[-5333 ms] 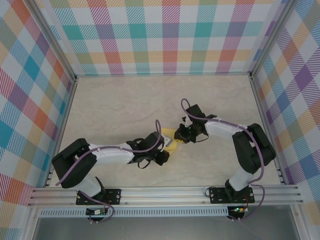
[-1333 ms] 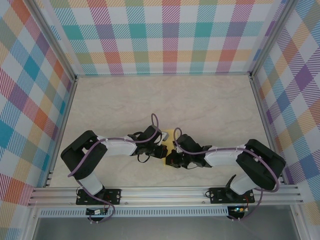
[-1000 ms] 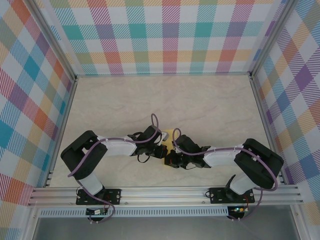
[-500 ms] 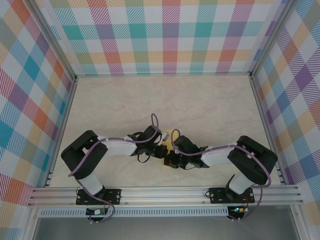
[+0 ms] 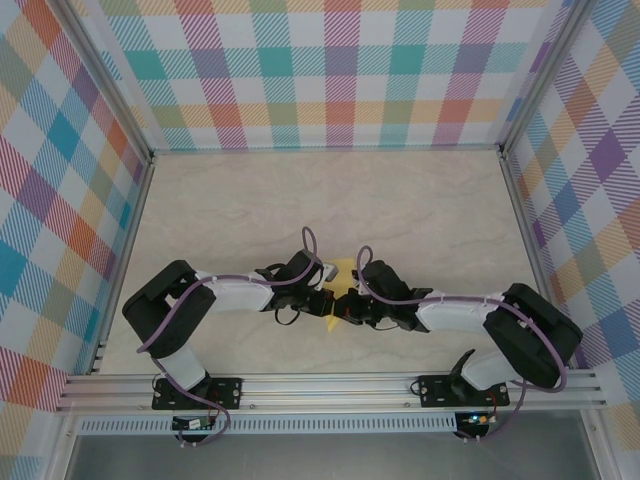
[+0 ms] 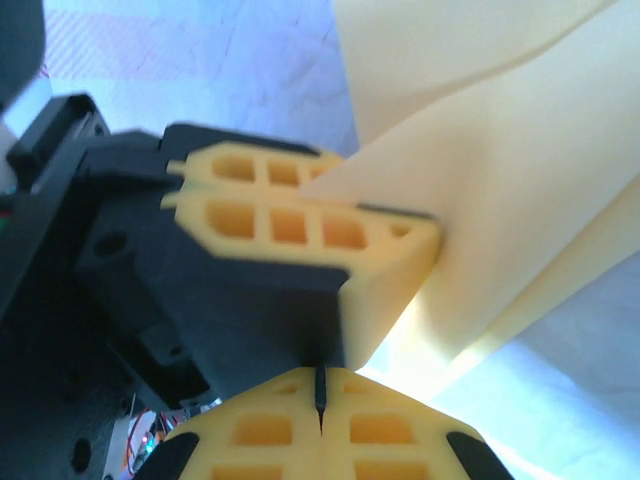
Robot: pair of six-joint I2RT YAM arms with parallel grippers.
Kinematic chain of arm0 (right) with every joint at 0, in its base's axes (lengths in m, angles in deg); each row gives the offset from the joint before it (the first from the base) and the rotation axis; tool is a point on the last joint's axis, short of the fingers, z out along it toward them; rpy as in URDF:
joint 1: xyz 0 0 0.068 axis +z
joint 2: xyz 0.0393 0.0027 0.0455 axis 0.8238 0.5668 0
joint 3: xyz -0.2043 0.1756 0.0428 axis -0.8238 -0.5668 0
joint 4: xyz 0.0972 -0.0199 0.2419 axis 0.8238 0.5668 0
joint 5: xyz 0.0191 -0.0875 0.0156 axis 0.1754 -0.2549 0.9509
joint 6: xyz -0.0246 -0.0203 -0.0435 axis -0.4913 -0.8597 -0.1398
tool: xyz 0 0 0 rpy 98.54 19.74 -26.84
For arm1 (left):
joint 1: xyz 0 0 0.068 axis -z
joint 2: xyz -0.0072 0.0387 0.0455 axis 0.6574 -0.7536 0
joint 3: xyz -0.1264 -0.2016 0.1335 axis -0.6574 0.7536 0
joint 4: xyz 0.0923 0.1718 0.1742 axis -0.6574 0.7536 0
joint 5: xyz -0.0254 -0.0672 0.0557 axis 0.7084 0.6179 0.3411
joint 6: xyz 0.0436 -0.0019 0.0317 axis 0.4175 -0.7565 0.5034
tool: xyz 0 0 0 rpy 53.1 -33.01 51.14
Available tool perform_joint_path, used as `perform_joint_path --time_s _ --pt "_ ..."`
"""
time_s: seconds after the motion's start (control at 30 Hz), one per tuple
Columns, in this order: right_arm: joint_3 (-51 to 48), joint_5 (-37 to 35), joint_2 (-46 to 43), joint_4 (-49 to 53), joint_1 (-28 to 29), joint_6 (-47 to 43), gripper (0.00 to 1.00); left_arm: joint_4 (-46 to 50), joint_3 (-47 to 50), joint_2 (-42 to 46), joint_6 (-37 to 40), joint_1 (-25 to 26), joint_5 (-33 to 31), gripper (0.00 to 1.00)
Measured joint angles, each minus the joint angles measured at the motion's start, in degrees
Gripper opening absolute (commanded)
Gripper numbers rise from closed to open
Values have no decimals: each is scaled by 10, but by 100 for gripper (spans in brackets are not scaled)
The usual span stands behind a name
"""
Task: Fold a paper plane with a square sheet of paper (pick it up from the middle)
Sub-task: Third fold the triangle at the center of the table.
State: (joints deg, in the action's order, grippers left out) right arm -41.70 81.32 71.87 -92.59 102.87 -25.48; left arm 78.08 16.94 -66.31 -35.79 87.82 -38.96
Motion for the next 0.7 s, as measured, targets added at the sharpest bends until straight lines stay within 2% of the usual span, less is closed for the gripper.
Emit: perform_joint_path --time_s 0.3,0.7 --pt "5 35 20 -6 -21 -13 3 0 0 -1 0 0 4 4" --pt "4 38 23 -7 -24 -14 0 4 -4 -4 2 -2 11 4"
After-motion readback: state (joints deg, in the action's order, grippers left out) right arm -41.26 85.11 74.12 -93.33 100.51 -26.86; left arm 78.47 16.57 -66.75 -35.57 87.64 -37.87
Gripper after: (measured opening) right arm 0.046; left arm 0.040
